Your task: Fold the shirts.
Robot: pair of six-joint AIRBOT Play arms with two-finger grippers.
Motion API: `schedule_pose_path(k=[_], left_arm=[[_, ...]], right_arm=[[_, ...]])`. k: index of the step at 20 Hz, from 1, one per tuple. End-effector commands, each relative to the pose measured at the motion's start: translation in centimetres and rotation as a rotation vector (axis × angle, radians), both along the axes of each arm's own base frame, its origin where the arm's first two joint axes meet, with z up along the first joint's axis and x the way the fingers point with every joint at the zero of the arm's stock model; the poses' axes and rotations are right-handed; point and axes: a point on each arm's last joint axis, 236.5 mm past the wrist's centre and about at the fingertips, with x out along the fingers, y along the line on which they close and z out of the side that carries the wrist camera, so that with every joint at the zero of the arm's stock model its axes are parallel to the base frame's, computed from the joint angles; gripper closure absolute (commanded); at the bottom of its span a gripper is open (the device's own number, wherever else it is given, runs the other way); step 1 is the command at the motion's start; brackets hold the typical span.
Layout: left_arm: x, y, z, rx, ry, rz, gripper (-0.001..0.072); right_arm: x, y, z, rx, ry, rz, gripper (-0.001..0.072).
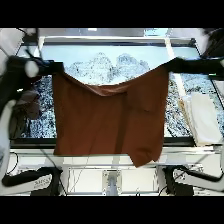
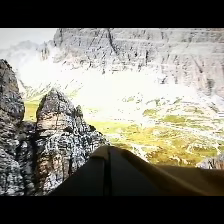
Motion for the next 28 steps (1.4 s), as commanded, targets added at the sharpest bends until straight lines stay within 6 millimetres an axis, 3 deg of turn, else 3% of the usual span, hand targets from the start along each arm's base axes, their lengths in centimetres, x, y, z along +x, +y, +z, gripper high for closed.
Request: schedule_pose_path(k=[1, 4, 6, 7, 8, 9, 10, 11, 12, 13, 15, 17, 18, 20, 21, 23, 25, 28], left_arm=[[5.2, 0.3, -7.4, -0.038, 0.008, 0.105, 0.0698], [8.1, -0.6, -8.3, -0.085, -0.066, 0.109, 0.0698], [9.2, -1.3, -7.7, -0.129, -0.125, 0.100, 0.0695], [9.6, -1.5, -6.8, -0.137, -0.153, 0.094, 0.0602], [9.9, -1.2, -5.3, -0.138, -0.175, 0.099, 0.0262], [10.0, -0.5, -3.5, -0.135, -0.187, 0.119, 0.0052], [9.7, 0.8, -1.0, -0.127, -0.200, 0.152, 0.0061], [9.0, 2.4, 1.7, -0.105, -0.210, 0.182, 0.0061], [7.6, 4.4, 5.0, -0.060, -0.225, 0.204, 0.0061], [5.9, 6.4, 8.1, 0.007, -0.240, 0.214, 0.0061], [1.0, 10.5, 13.3, 0.110, -0.250, 0.271, 0.0063], [-4.3, 13.7, 14.8, 0.146, -0.185, 0.348, 0.0065], [-6.8, 14.8, 14.4, 0.161, -0.141, 0.373, 0.0065], [-11.5, 15.9, 10.8, 0.199, -0.031, 0.384, 0.0065], [-14.1, 15.8, 7.7, 0.201, 0.036, 0.379, 0.0065], [-19.1, 13.9, 0.1, 0.120, 0.167, 0.366, 0.0065], [-22.5, 11.6, -5.4, 0.022, 0.239, 0.342, 0.0065], [-25.0, 9.2, -9.4, -0.084, 0.317, 0.322, 0.0065]], right_arm=[[6.5, -0.1, -11.6, -0.039, 0.083, -0.157, 0.0690], [9.7, -1.8, -15.3, 0.011, 0.074, -0.294, 0.0688], [10.7, -2.7, -16.1, 0.019, 0.057, -0.346, 0.0666], [11.0, -3.2, -15.8, 0.017, 0.040, -0.363, 0.0536], [11.2, -3.8, -15.0, 0.021, 0.024, -0.378, 0.0298], [11.1, -4.6, -14.0, 0.024, 0.012, -0.387, 0.0270], [10.7, -5.6, -12.7, 0.030, 0.007, -0.388, 0.0270], [9.8, -7.0, -11.1, 0.022, 0.005, -0.381, 0.0271], [8.3, -8.9, -9.5, -0.009, 0.010, -0.371, 0.0317], [6.5, -10.9, -8.1, -0.065, 0.020, -0.357, 0.0423], [2.0, -14.7, -5.9, -0.169, 0.076, -0.351, 0.0452], [-3.3, -16.6, -5.4, -0.237, 0.186, -0.324, 0.0449], [-6.2, -17.0, -6.3, -0.246, 0.258, -0.316, 0.0439], [-11.6, -16.8, -9.9, -0.206, 0.396, -0.326, 0.0439], [-14.0, -16.2, -12.3, -0.167, 0.456, -0.342, 0.0439], [-18.4, -12.5, -16.8, -0.003, 0.561, -0.365, 0.0437], [-21.7, -8.7, -19.8, 0.126, 0.644, -0.362, 0.0433], [-24.6, -5.3, -22.1, 0.253, 0.753, -0.348, 0.0190]])
